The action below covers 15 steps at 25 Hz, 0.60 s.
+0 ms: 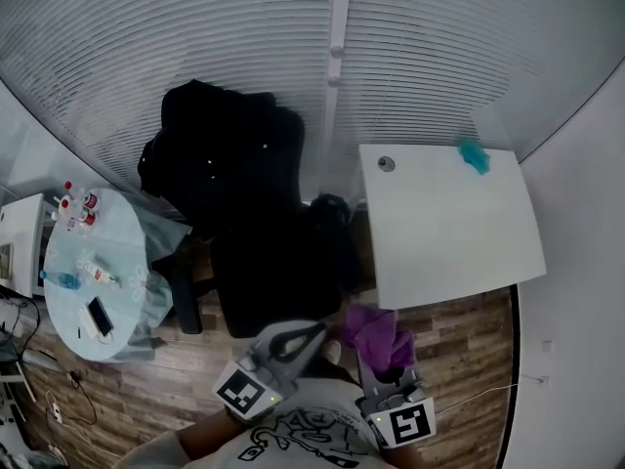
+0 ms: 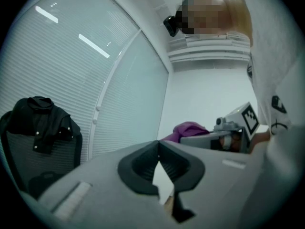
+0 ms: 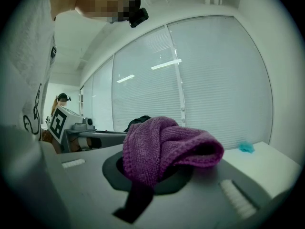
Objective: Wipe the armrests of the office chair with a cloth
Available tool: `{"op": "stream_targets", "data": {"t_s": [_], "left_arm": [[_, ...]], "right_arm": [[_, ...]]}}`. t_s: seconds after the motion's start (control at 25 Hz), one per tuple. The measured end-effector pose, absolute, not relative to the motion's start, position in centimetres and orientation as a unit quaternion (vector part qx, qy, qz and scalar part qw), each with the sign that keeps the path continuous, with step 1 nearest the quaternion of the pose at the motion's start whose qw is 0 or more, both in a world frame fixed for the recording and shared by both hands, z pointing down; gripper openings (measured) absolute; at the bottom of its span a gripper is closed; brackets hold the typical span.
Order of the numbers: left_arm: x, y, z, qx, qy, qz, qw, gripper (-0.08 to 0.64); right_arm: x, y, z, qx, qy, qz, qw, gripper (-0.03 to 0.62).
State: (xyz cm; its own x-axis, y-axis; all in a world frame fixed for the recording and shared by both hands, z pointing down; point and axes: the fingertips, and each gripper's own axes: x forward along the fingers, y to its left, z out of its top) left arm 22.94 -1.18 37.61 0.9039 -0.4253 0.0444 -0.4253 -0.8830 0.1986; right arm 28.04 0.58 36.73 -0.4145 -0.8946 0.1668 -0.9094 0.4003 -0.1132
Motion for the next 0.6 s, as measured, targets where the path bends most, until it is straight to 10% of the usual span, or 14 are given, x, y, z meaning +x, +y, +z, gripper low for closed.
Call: {"op": "stream_targets", "data": {"t_s": [0.6], "left_arm": [[24.1,-4.6,43.8,0.969,-0.230,0.057,0.068,0.002]], "right_arm": [[29.4,-0.6,43.5,0.529,-0.838,0.100,0.095,0.030]]}}
